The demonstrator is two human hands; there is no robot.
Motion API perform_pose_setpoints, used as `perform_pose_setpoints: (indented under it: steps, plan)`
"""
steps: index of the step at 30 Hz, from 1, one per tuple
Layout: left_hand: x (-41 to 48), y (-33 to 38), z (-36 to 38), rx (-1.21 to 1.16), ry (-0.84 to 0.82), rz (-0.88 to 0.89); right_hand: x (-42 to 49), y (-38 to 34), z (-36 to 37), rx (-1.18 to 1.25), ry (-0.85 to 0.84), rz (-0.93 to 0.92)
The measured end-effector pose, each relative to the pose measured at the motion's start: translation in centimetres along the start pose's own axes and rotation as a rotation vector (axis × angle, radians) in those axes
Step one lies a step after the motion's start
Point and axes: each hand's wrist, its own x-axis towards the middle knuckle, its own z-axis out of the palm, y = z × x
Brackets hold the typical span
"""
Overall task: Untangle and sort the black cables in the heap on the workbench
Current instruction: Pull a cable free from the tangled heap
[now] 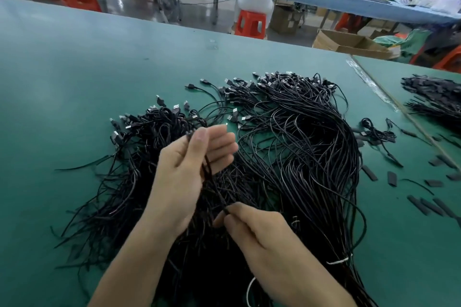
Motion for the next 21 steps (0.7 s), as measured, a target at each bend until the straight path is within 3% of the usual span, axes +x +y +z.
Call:
perform_pose_setpoints:
  steps: [4,7,10,16,19,21]
  plan:
    - [-0.7,-1.4,0.6,0.455,-0.139,0.085,-0.4,-0.5,-2.6,-0.176,0.011,-0.187]
    - [-1.4,-1.3,1.0,0.646,-0.367,-0.03,-0.6,-0.7,-4.4,-0.269,0.077,-0.267]
    - [-2.1,-0.7,1.8,0.581,-0.526,-0.203,-0.8,-0.8,-5.9,-0.184,0.183,-0.257]
    - [-2.4,0.9,2.0,0.492,-0.529,-0.445,-1.0,-0.4,-4.1,0.139,0.289,-0.214]
    - [-2.2,0.9,1.5,0.411,-0.628,-0.489,-1.0,0.0,-4.3,0.221,0.4,-0.157]
    - [-2.1,1.0,1.3,0.298,-0.689,-0.512,-1.0,0.1,-4.9,0.223,0.344,-0.15]
